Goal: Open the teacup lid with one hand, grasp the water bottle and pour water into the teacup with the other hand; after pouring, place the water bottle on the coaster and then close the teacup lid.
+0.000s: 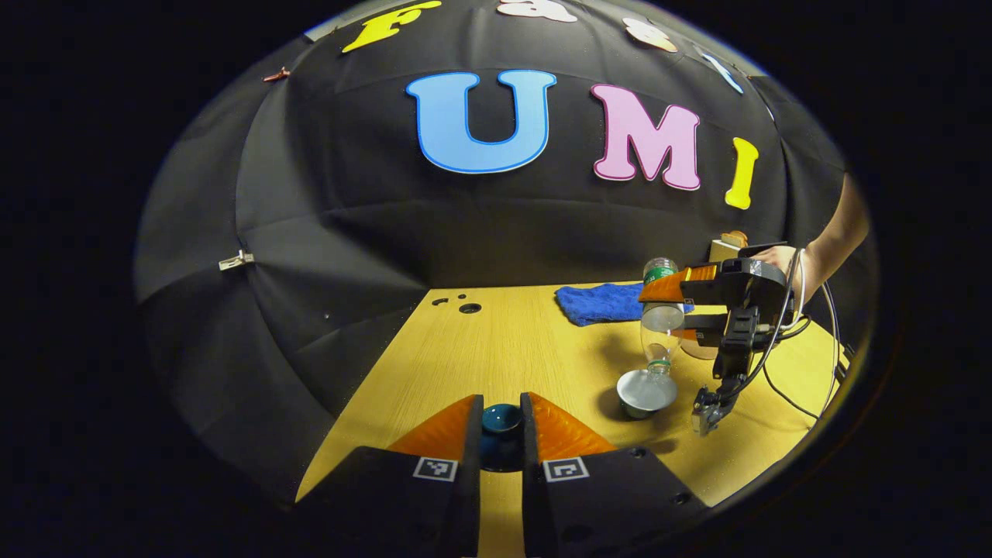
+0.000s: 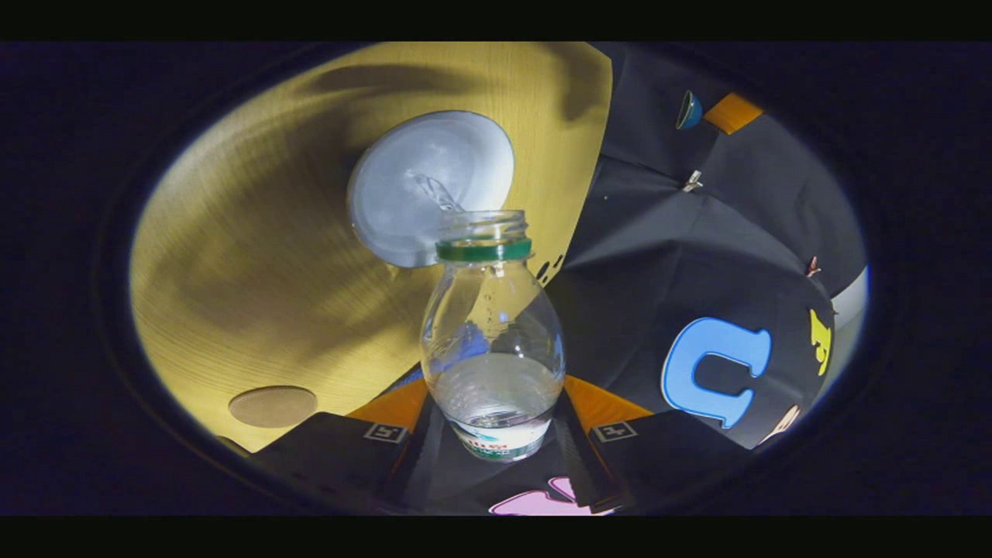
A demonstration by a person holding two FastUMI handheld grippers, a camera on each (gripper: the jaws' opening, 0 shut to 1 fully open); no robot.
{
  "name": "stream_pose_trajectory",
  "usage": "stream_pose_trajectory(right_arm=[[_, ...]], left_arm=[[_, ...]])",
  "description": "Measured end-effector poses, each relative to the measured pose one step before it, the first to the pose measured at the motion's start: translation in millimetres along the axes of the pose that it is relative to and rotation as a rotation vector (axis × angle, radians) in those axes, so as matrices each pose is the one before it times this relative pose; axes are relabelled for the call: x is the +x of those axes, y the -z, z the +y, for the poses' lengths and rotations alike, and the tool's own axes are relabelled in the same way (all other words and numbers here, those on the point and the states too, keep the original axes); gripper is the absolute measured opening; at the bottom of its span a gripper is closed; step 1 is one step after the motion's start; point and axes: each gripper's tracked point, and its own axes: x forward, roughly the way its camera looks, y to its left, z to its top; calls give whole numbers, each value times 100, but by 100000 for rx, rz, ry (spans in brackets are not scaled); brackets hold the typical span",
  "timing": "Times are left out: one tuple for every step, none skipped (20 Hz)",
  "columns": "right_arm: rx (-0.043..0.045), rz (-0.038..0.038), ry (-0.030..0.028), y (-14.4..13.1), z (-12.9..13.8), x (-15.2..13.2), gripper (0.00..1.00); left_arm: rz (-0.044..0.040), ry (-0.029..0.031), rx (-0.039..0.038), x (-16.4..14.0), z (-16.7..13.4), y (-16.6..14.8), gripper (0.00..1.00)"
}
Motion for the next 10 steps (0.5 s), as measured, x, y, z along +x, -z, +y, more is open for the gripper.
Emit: stream_pose_trajectory(right_arm=[[-965, -200, 165, -13, -79, -30, 71], [-1014, 53, 134, 69, -62, 1, 71], [-1591, -167, -209, 58, 14, -124, 71], [-1349, -318, 256, -168, -167, 83, 71], [-1031, -695, -27, -23, -57, -26, 75], [-969, -150, -92, 274, -35, 211, 71], [-245, 95, 66, 140, -31, -6, 71], [-184, 101, -79, 65, 39, 49, 71], [-248, 158, -144, 81, 78, 71, 71], [-232, -18, -27, -151, -122, -141, 71]], left_arm=[[-292, -92, -105, -109, -91, 15, 26], [-125, -366, 73, -39, 46, -41, 26], [-79, 10, 94, -80, 0, 9, 26], [-177, -171, 185, -112, -13, -183, 26], [-298, -85, 170, -99, 15, -51, 26], [-143, 38, 68, -7, -57, -111, 26], [-142, -113, 182, -56, -21, -16, 26], [-273, -190, 297, -38, -15, -124, 26], [-57, -173, 288, -92, -76, -15, 26], [-189, -152, 118, -105, 5, -122, 26]])
